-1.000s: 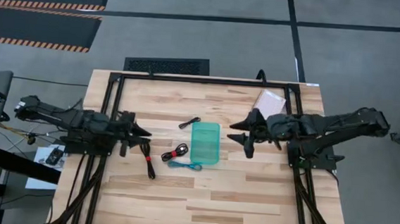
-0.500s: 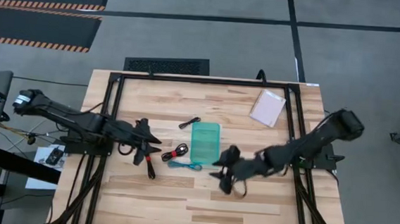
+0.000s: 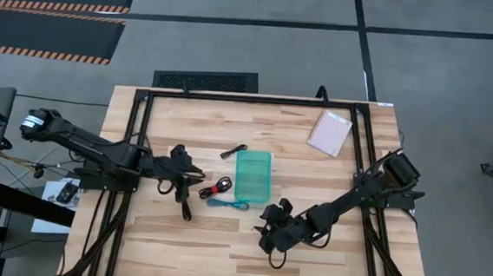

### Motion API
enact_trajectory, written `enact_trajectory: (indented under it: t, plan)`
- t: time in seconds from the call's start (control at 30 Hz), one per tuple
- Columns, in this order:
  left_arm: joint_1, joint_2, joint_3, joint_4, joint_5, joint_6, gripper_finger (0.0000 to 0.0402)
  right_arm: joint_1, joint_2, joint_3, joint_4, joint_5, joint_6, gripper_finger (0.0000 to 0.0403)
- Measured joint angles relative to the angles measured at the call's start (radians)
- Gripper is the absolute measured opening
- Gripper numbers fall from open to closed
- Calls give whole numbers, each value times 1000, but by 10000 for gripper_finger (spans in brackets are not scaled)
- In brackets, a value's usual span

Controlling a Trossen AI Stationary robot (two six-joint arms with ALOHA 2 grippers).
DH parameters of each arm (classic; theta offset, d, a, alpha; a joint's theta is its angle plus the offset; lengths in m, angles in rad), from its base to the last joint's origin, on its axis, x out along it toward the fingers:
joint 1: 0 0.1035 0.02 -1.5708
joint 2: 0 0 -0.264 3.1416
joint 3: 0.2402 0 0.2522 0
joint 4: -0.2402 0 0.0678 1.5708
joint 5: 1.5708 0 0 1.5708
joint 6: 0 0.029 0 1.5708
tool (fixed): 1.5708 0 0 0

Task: Pick and place USB-C Cables
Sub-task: Put the top black charger cable into the green bin

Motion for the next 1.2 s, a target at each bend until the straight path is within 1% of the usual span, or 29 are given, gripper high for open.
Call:
enact_trajectory:
  t: [0.07, 0.13, 0.23, 0.3, 0.37, 0.43, 0.53, 0.63, 0.7, 0.77, 0.87, 0.97, 1.0, 1.07, 1.1, 1.2]
  plan:
    - [-5, 44, 0, 21, -34, 12, 151, 0, 3, 0, -4, 7, 4, 223]
    - [-13, 96, 0, 89, -64, 35, 151, 0, 2, 0, 0, 9, 7, 223]
    - [-18, 163, 0, 204, -138, 98, 152, -3, 2, 0, -2, 16, 6, 223]
    - [-14, 192, 0, 245, -203, 137, 152, -3, -1, 0, -1, 21, 8, 223]
    - [0, 216, 0, 299, -235, 174, 152, -2, -1, 0, 0, 21, 21, 223]
    - [29, 226, 0, 338, -200, 217, 152, 4, -1, 0, 4, 22, 34, 223]
    - [99, 243, 0, 410, -73, 287, 151, 14, -1, 0, 6, 24, 48, 223]
    - [191, 243, -1, 430, -3, 322, 151, 15, -4, 12, 8, 24, 38, 223]
    - [257, 243, -1, 438, 47, 334, 151, 6, -34, 38, -5, 21, -29, 223]
    - [321, 242, -1, 445, 107, 336, 151, -17, -77, 88, -21, 13, -134, 223]
    - [391, 242, -1, 450, 184, 320, 151, -80, -158, 178, -174, 31, -304, 222]
    - [429, 242, -1, 453, 226, 305, 151, -178, -232, 278, -347, 87, -467, 216]
    - [435, 242, -1, 453, 231, 301, 151, -220, -250, 312, -381, 91, -535, 212]
    - [439, 242, -1, 451, 232, 296, 151, -314, -281, 364, -438, 62, -671, 204]
    - [439, 242, -1, 451, 232, 297, 151, -364, -292, 387, -462, 28, -733, 199]
    - [439, 242, -1, 445, 235, 302, 151, -522, -297, 446, -476, -126, -911, 183]
